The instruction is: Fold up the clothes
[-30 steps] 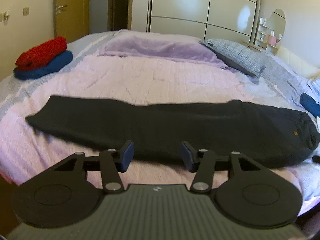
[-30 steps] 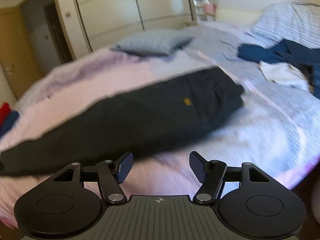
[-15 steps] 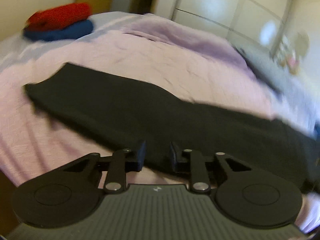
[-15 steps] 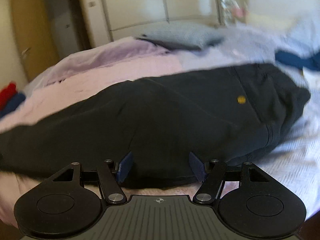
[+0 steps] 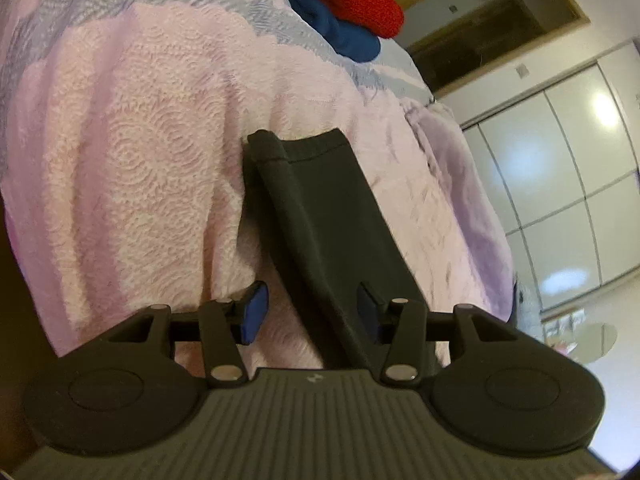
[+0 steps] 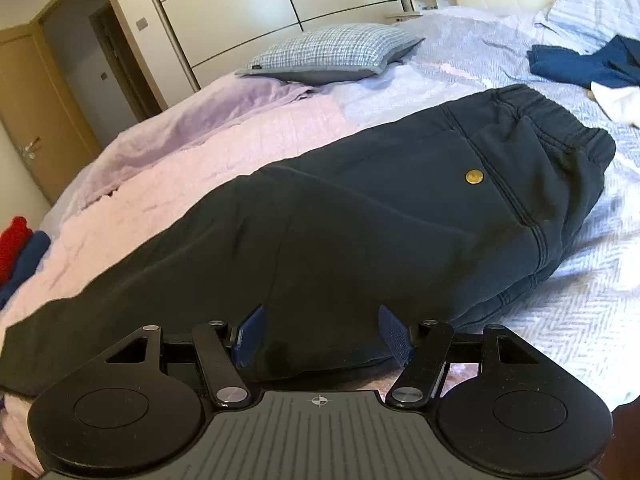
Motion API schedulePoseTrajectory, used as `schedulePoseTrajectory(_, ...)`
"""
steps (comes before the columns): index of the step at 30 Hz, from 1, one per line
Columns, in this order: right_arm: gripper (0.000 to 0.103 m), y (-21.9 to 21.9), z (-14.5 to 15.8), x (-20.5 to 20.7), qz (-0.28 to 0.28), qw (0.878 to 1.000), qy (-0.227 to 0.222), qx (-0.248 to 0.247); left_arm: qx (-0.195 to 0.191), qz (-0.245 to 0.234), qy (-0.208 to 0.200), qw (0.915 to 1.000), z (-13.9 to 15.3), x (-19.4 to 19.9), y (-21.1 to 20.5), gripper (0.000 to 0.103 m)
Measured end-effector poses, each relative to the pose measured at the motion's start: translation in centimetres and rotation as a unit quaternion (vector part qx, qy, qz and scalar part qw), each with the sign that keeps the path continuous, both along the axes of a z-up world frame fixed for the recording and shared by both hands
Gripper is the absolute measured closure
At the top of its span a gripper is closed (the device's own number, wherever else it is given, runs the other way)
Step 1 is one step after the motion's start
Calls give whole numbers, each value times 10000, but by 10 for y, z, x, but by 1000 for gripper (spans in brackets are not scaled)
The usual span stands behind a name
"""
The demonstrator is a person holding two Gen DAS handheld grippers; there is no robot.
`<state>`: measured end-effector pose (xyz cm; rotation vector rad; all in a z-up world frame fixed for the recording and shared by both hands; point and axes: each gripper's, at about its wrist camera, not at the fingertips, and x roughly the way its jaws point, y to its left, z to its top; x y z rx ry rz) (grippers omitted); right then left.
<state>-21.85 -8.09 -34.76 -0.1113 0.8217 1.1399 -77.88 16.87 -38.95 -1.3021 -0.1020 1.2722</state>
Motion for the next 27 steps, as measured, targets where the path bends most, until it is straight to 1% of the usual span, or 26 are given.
schedulePoseTrajectory(2,37,-1,2,1,-64,9999,59,53,2,61,-27,10000,-3,1,4,60)
schedulePoseTrajectory(4,37,-2,3,3,-109,9998,124,118,-23,96,48,9999,-5,5,7,61)
schedulePoseTrajectory(5,37,-2,4,4,-129,9997,158,148,-27,110,94,9999,-5,7,8,62)
schedulePoseTrajectory(6,37,-2,4,5,-143,9996,170,166,18,94,196,9998,-3,10,8,68)
schedulePoseTrajectory(7,37,-3,5,6,-153,9996,170,175,67,73,325,9994,0,14,8,76)
schedulePoseTrajectory(8,37,-4,5,7,-162,9996,169,184,153,5,630,9979,6,19,9,87)
schedulePoseTrajectory(9,37,-4,5,8,-172,9995,168,193,323,-137,1004,9943,15,25,9,89)
schedulePoseTrajectory(11,37,-6,7,10,-206,9994,160,228,674,-393,1710,9822,34,41,8,92)
schedulePoseTrajectory(12,37,-8,8,11,-242,9993,139,265,889,-531,2133,9715,46,53,4,93)
schedulePoseTrajectory(13,37,-9,9,12,-281,9991,114,303,1168,-679,2603,9560,58,69,-2,93)
schedulePoseTrajectory(14,37,-10,11,13,-328,9988,92,338,1456,-832,3044,9377,70,85,-7,94)
schedulePoseTrajectory(15,37,-12,12,15,-375,9986,85,371,1823,-1026,3345,9189,81,104,-14,94)
schedulePoseTrajectory(17,37,-15,13,19,-444,9979,123,447,2537,-1415,3892,8742,103,142,-30,95)
schedulePoseTrajectory(18,37,-17,14,20,-473,9976,155,488,2856,-1688,3968,8559,108,160,-40,95)
schedulePoseTrajectory(20,37,-20,15,23,-504,9971,198,535,3459,-2239,4078,8148,118,198,-61,95)
schedulePoseTrajectory(21,37,-22,15,24,-518,9969,217,555,3632,-2604,4023,7990,115,216,-71,94)
schedulePoseTrajectory(23,37,-24,16,26,-538,9965,252,596,3933,-3313,3892,7642,108,254,-91,91)
schedulePoseTrajectory(24,37,-24,16,27,-547,9962,267,615,3901,-3634,3841,7538,100,270,-98,89)
schedulePoseTrajectory(25,37,-25,16,27,-555,9961,284,630,3793,-4028,3800,7413,86,289,-104,88)
schedulePoseTrajectory(26,37,-25,16,27,-562,9959,303,642,3638,-4415,3797,7270,69,308,-108,87)
schedulePoseTrajectory(27,37,-24,17,28,-566,9957,326,653,3441,-4731,3874,7125,54,323,-111,83)
